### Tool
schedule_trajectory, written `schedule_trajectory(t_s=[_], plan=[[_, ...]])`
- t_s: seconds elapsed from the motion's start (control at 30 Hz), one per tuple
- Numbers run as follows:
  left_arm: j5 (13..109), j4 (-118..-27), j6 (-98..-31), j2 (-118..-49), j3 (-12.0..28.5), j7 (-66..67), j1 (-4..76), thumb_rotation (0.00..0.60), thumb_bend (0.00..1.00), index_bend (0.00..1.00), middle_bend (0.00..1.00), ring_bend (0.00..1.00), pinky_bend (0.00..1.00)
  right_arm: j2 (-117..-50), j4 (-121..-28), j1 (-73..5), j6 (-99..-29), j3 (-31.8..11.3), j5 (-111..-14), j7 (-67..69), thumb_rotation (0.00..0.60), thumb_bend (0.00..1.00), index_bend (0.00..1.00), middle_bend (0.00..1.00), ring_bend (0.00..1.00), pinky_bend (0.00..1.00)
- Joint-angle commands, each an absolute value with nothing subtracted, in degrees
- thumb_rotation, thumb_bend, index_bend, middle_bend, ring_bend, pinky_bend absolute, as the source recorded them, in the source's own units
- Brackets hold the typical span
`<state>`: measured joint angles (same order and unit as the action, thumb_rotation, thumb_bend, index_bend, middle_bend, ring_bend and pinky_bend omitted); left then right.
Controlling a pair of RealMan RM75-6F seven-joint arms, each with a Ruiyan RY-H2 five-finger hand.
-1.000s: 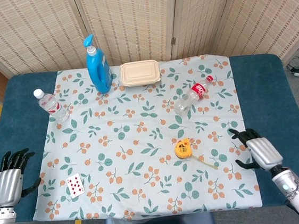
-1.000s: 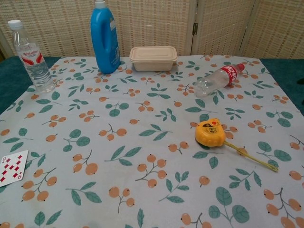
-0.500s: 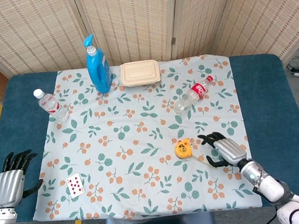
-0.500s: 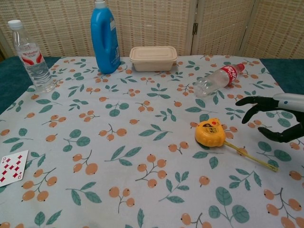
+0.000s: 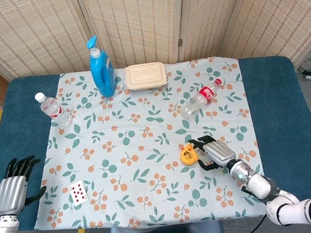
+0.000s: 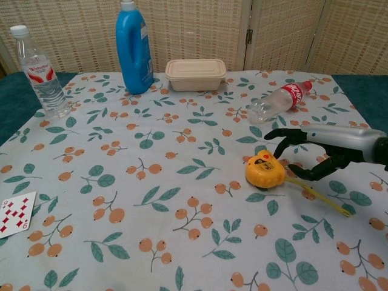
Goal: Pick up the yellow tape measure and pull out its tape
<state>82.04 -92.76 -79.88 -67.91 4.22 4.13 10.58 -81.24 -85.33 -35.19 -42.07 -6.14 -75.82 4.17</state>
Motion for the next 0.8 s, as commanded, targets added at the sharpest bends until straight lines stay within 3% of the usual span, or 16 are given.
schedule_trajectory(t_s=[0.03, 0.4, 0.6, 0.73, 0.8], plan=[[81.9, -92.36, -79.94, -68.08, 4.26, 4.2, 10.54, 0.6, 0.3, 0.22, 0.16, 0.15, 0.0, -82.67, -84.7, -36.66, -41.02, -6.66, -74.69, 2.65, 0.455, 0.6, 0.0, 0.24, 0.08, 0.0], [81.49, -91.09, -80.31, -68.38, 4.12, 3.19, 10.02, 0.6, 0.3, 0.22, 0.16, 0.15, 0.0, -85.41, -86.7, -40.47, -39.92, -6.32, -74.28, -2.62, 0.452, 0.6, 0.0, 0.24, 0.08, 0.0], [81.46, -90.32, -80.5, -68.52, 3.92, 2.36, 9.65, 0.6, 0.3, 0.22, 0.16, 0.15, 0.0, -85.26, -86.91, -37.37, -47.99, -5.66, -74.57, -6.1, 0.436, 0.59, 0.0, 0.12, 0.06, 0.0], [81.66, -90.16, -80.52, -68.6, 3.83, 1.97, 9.6, 0.6, 0.3, 0.21, 0.16, 0.15, 0.0, -85.8, -86.13, -34.87, -53.17, -4.47, -75.63, -8.27, 0.443, 0.46, 0.0, 0.01, 0.01, 0.0], [81.9, -90.2, -80.56, -68.58, 3.77, 1.41, 9.57, 0.6, 0.3, 0.21, 0.16, 0.15, 0.0, -86.12, -85.73, -33.8, -54.86, -3.69, -76.22, -8.68, 0.448, 0.4, 0.0, 0.0, 0.0, 0.0]])
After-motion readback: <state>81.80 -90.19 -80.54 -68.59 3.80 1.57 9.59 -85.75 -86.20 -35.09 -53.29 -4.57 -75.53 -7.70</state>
